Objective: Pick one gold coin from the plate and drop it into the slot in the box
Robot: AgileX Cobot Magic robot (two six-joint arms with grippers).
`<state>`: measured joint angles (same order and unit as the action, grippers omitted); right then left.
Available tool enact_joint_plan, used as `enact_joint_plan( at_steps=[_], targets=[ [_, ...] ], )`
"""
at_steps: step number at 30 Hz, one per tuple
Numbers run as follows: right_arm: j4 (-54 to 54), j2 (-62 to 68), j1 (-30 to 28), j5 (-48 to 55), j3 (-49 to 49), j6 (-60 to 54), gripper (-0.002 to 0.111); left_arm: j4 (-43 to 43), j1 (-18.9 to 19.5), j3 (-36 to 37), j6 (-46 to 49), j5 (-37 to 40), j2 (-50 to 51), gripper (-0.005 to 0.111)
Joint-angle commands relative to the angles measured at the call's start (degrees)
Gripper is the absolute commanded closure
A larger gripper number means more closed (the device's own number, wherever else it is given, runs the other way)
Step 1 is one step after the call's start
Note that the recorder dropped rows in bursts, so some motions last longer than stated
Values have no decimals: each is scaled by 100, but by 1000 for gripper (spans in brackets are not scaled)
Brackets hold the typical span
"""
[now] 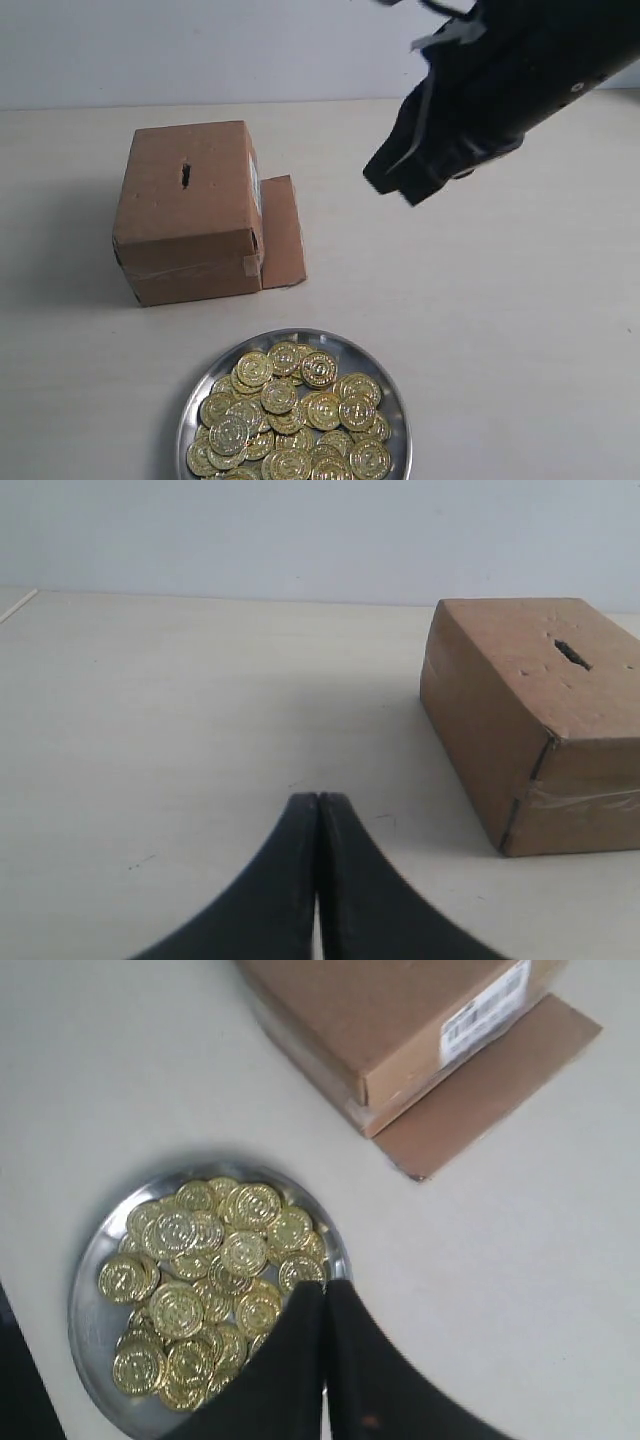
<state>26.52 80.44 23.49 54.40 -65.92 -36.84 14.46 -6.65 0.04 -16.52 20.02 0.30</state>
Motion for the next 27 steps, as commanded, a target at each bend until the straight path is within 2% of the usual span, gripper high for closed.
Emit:
enact_joint_plan(
  at_steps=[1, 8, 14, 22, 27],
  targets=[
    [-647, 414, 632, -103, -33, 281, 108, -17, 16, -4, -15, -1, -30, 106],
    [-1266, 1486, 1294, -101, -33, 142, 108, -17, 16, -4, -15, -1, -30, 106],
    [-1309, 2314, 1657, -325, -33, -78, 105, -17, 16, -4, -15, -1, -30, 106],
    [-803, 2954, 1854, -659, -33, -549, 68, -17, 16, -4, -15, -1, -30, 106],
    [-740, 2980, 1911, -1041, -33, -632, 54, -17, 16, -4, -15, -1, -30, 106]
  ],
)
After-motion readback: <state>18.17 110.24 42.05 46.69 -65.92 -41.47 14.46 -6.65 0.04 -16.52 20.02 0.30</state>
